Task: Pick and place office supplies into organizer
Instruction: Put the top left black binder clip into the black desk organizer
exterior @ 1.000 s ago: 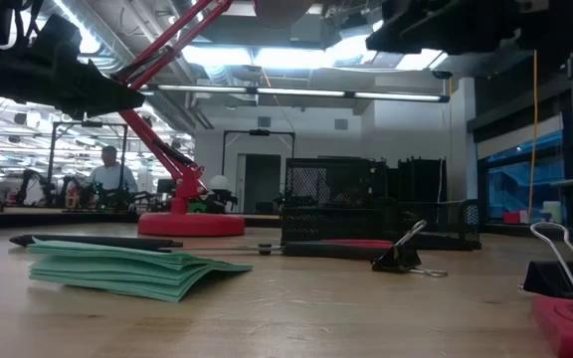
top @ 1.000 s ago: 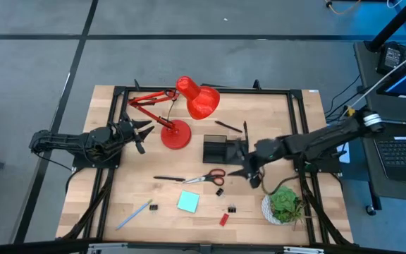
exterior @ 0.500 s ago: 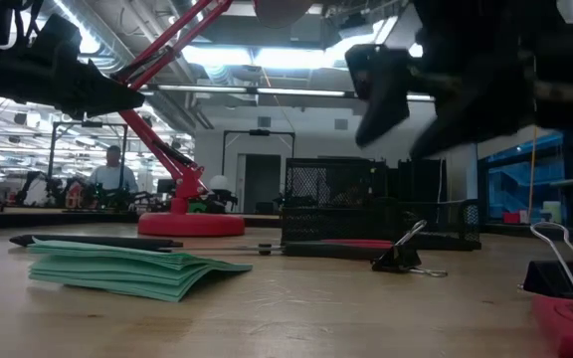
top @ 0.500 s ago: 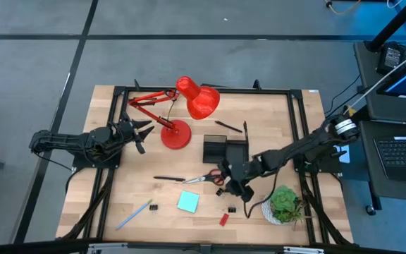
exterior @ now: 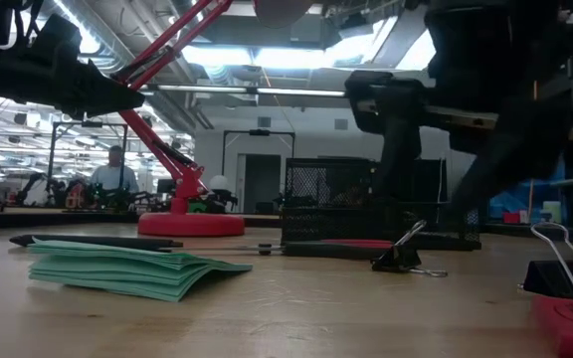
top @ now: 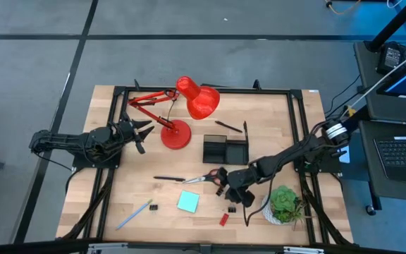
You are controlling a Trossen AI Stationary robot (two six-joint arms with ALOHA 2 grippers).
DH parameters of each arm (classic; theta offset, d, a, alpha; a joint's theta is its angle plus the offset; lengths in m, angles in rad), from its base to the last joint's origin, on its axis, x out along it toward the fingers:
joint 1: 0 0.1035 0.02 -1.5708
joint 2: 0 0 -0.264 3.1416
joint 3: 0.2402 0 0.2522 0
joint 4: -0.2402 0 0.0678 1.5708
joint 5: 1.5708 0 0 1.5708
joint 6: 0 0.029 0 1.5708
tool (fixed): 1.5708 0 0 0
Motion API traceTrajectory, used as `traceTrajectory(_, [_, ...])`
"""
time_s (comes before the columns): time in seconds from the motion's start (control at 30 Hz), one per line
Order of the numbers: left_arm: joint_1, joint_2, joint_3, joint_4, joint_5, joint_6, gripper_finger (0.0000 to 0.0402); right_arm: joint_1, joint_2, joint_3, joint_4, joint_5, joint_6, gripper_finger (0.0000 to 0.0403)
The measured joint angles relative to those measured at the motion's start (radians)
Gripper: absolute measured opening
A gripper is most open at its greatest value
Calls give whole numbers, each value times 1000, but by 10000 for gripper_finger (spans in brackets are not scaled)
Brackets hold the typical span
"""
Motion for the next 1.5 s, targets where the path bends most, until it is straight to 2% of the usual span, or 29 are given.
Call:
traceTrajectory(0.47, [0, 0, 0, 0, 0, 0, 118, -2, 51, 0, 28, 1, 1, 204])
traceTrajectory(0.93, [0, 0, 0, 0, 0, 0, 118, -3, 51, 0, 24, 1, 1, 95])
traceTrajectory(1.5, [0, 0, 0, 0, 0, 0, 118, -3, 48, -1, 29, 25, -2, 25])
